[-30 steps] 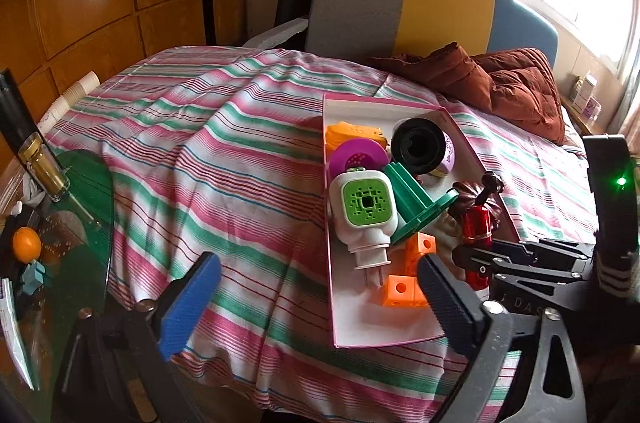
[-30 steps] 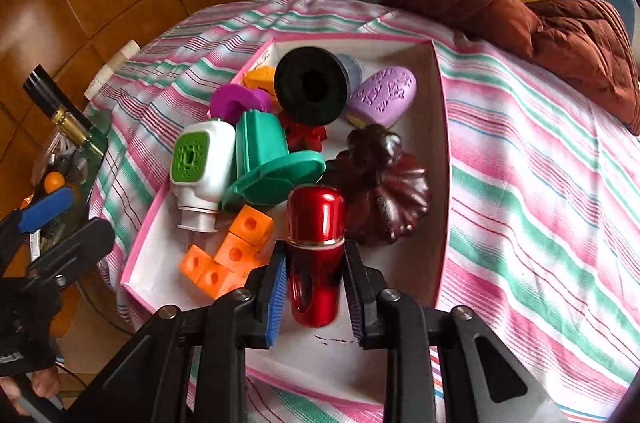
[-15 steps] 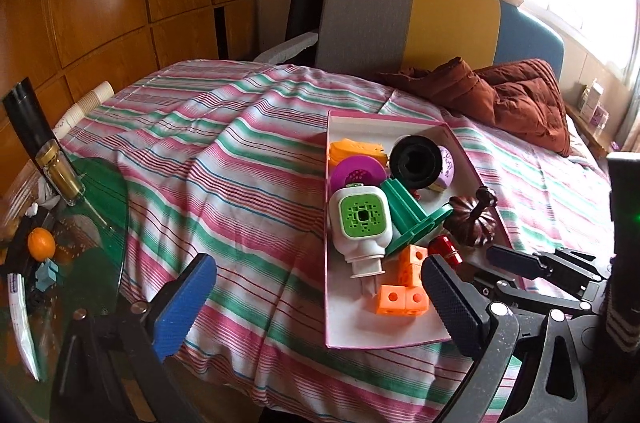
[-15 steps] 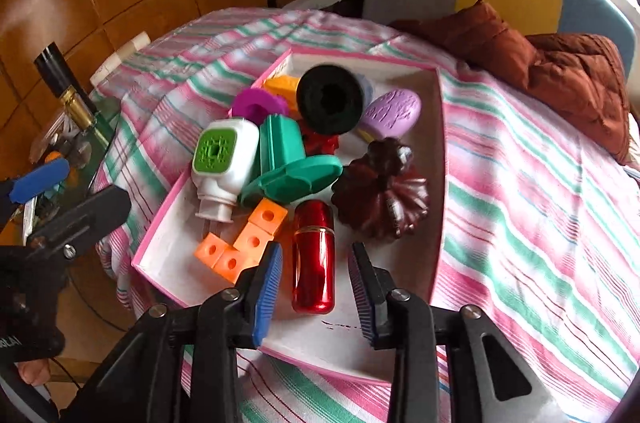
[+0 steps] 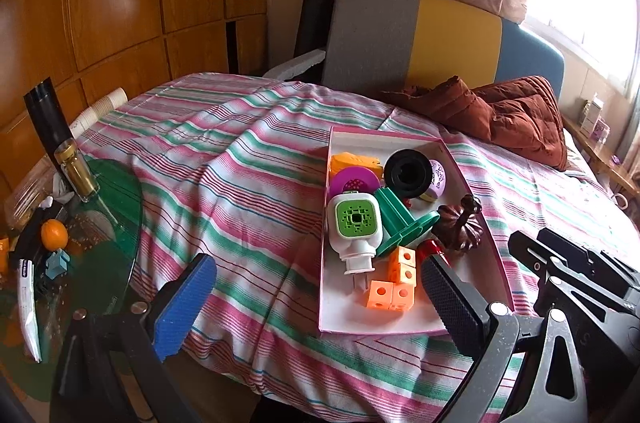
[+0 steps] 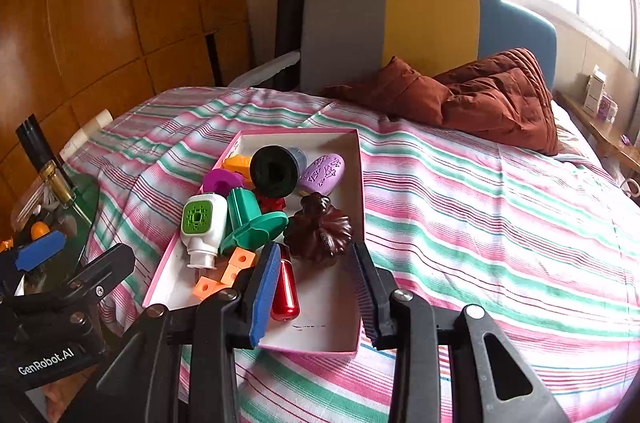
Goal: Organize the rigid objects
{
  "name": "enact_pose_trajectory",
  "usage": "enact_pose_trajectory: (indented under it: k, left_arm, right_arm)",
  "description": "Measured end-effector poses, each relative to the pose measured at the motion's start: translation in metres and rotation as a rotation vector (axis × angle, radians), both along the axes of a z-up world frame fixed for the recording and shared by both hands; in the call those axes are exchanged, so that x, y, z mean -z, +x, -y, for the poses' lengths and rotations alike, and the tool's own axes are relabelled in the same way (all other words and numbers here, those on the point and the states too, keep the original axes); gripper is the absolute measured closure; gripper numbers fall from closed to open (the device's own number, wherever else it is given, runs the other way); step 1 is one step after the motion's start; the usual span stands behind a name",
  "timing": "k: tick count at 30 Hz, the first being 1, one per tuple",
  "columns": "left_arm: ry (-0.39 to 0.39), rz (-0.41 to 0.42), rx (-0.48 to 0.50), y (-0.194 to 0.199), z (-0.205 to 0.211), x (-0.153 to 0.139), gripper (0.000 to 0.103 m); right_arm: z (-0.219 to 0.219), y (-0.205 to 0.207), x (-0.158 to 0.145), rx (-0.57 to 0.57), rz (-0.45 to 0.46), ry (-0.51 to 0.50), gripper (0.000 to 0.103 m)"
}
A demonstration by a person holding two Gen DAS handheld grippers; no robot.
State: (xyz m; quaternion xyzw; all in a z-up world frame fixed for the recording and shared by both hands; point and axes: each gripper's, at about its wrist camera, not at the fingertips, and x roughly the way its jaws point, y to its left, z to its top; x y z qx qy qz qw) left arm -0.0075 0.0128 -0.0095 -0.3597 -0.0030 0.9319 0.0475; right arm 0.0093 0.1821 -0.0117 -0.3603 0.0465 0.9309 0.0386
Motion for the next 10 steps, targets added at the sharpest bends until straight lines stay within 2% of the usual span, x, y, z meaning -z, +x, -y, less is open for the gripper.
enact_pose_trajectory:
  k: [7,10]
  left_arm:
    - [-0.034,-0.055,-0.012,0.0095,0.0001,-0.0024,0.002]
    - [-0.023,-0.046,-0.004,0.0093,0.0010,-0.0021,0.002]
  right_arm:
    - [0.0017,0.0083,-0.0014,0.001,0.003,0.001,0.067]
    - [0.0075,0.0080,0.0003,-0.010,0.004,0.009,0.067]
